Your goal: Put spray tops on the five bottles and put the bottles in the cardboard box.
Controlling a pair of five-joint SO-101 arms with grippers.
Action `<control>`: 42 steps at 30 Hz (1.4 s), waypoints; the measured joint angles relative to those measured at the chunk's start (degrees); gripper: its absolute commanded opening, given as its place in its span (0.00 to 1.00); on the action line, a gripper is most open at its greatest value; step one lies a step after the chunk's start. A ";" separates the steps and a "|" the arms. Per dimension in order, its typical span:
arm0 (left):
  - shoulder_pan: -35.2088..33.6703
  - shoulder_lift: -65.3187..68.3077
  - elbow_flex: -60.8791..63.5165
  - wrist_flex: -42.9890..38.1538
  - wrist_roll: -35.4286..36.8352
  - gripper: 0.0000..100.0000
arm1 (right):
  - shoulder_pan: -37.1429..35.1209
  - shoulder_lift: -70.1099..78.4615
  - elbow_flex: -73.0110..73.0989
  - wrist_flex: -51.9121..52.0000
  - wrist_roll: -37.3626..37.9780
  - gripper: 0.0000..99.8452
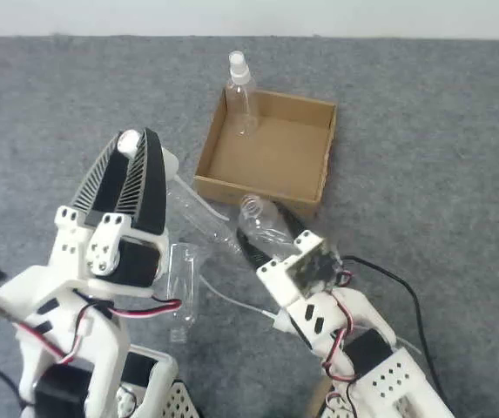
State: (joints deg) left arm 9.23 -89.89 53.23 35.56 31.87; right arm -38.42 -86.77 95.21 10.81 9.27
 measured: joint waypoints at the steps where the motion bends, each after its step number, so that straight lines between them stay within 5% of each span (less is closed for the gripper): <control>1: 0.00 -0.62 0.35 -0.09 0.00 0.01 | -0.88 -0.09 0.09 -0.53 1.05 0.01; 42: -6.07 -4.66 2.46 -0.09 4.48 0.01 | -5.71 -0.09 0.26 -2.11 5.89 0.01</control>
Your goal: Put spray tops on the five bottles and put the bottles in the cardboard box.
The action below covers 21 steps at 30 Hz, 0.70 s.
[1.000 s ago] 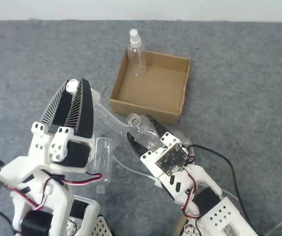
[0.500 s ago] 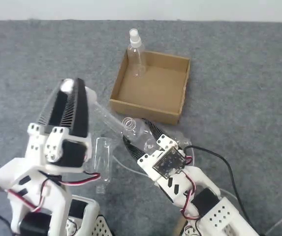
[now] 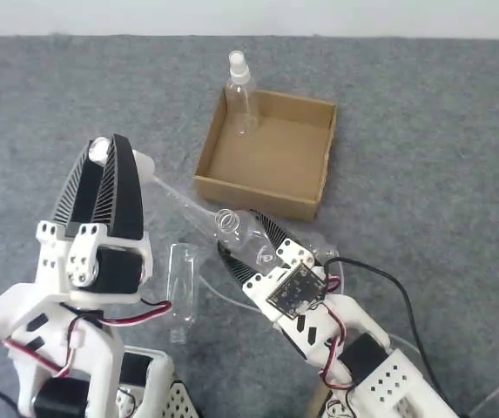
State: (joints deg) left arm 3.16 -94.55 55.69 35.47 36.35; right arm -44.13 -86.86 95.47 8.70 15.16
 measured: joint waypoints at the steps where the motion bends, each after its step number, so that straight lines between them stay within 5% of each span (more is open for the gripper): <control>1: 0.62 0.00 0.00 0.00 0.00 0.01 | 0.00 0.00 0.00 0.00 0.00 0.01; 21: 3.87 0.00 8.26 0.00 0.26 0.01 | 0.00 0.00 0.00 0.00 0.00 0.01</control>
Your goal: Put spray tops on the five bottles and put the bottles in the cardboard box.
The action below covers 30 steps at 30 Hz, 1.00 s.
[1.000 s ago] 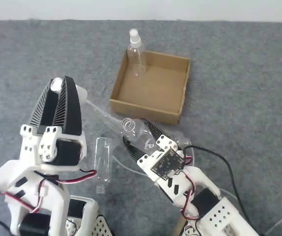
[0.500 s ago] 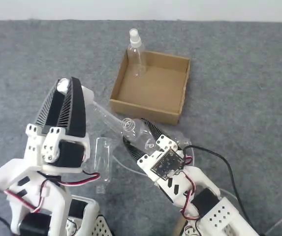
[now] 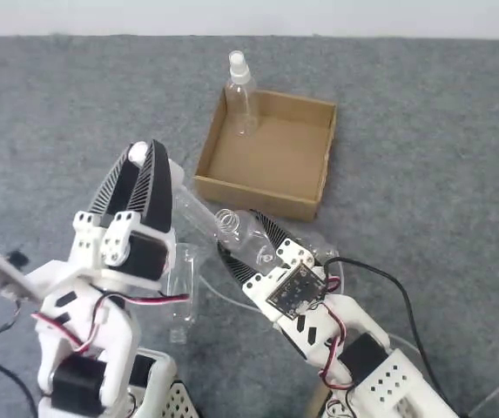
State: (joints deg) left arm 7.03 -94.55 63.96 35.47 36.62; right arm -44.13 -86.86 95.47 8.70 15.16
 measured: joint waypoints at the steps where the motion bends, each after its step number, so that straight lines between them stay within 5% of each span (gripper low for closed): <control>1: 0.00 0.00 0.35 0.00 0.00 0.01 | 0.00 0.00 0.00 0.00 0.00 0.01; 11: 0.26 0.00 0.70 0.00 -1.85 0.01 | 0.00 0.00 0.00 0.00 0.00 0.01; 30: 11.87 0.35 6.77 0.00 -5.71 0.01 | 1.93 -3.52 0.00 0.00 0.09 0.01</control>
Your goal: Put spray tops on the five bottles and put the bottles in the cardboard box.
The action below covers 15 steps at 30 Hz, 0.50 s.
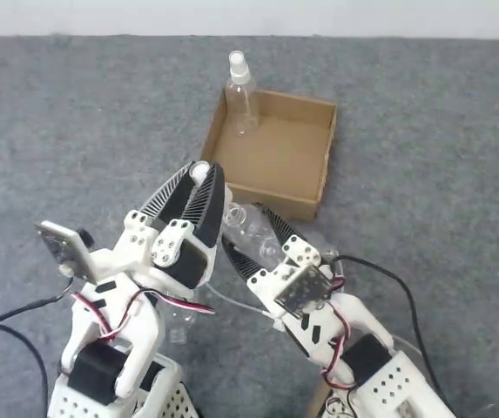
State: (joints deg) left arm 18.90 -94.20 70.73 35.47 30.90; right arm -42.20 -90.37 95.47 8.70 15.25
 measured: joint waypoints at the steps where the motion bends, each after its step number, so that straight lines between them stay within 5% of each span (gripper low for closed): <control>1: 0.00 0.00 0.00 0.00 0.18 0.01 | 0.26 -1.23 0.00 0.35 0.00 0.01; 15: 0.35 -0.26 0.44 0.00 -4.40 0.02 | 0.26 -11.25 -0.18 10.99 0.09 0.01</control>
State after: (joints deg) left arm 19.25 -94.46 71.16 35.47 26.51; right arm -41.93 -101.63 95.30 19.69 15.34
